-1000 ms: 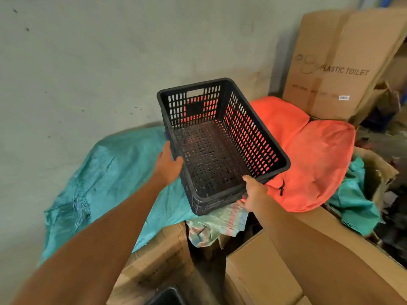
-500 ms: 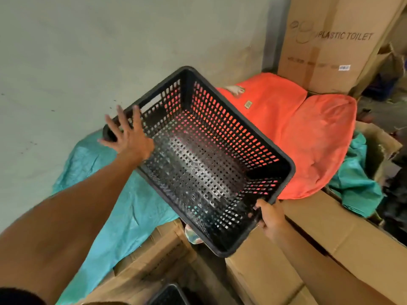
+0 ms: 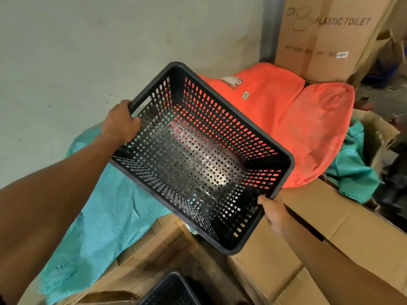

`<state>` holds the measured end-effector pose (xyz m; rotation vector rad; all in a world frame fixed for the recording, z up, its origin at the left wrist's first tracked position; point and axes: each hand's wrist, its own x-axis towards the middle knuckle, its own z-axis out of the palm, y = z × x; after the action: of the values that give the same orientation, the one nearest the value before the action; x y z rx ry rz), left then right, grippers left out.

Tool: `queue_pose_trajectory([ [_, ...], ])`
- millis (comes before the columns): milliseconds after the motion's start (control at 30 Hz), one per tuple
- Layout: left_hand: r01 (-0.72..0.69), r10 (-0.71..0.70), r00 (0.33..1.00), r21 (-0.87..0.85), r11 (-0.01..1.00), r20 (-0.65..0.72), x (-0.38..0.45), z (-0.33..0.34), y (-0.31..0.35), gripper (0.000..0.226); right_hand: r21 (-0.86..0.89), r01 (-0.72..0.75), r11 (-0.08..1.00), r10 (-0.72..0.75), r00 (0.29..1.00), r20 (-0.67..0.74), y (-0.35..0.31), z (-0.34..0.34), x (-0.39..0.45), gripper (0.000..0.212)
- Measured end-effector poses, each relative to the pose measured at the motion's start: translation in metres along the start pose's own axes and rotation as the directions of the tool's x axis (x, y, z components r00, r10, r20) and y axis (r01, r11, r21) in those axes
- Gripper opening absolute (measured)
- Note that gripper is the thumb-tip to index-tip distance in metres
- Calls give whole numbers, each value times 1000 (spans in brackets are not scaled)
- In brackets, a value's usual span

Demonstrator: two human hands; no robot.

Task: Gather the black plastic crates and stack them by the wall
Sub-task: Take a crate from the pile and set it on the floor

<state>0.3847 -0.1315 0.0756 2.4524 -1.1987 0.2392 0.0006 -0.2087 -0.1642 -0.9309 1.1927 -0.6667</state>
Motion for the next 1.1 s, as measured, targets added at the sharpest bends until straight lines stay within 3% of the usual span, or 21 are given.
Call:
queue_pose_trajectory([
  [67,3,-3,1000,6,1000,-3,3,-1,7,47,41,-33,999,33,999,-6,4,-2,0,22],
  [233,11,-15,998,65,998,67,9,-5,22,39,344,-97,934,144,983,-115,23,2,-7,23],
  [433,-16,12,996,50,999,86,0,-6,33,46,396,-132,909,205,968,-147,25,4,-17,32],
  [533,11,-17,993,50,999,118,-16,-8,21,46,345,-139,928,215,957,-193,10,-3,-14,35],
  [700,122,-124,991,60,991,42,-59,-19,-1,49,264,-100,959,162,960,-226,-9,-10,-20,31],
  [1000,326,-326,939,-16,945,-107,-172,-107,-82,53,8,68,998,-67,993,-98,-63,32,-74,37],
  [1100,412,-414,899,-44,910,-145,-231,-139,-116,54,-102,78,992,-72,996,54,-74,52,-108,30],
])
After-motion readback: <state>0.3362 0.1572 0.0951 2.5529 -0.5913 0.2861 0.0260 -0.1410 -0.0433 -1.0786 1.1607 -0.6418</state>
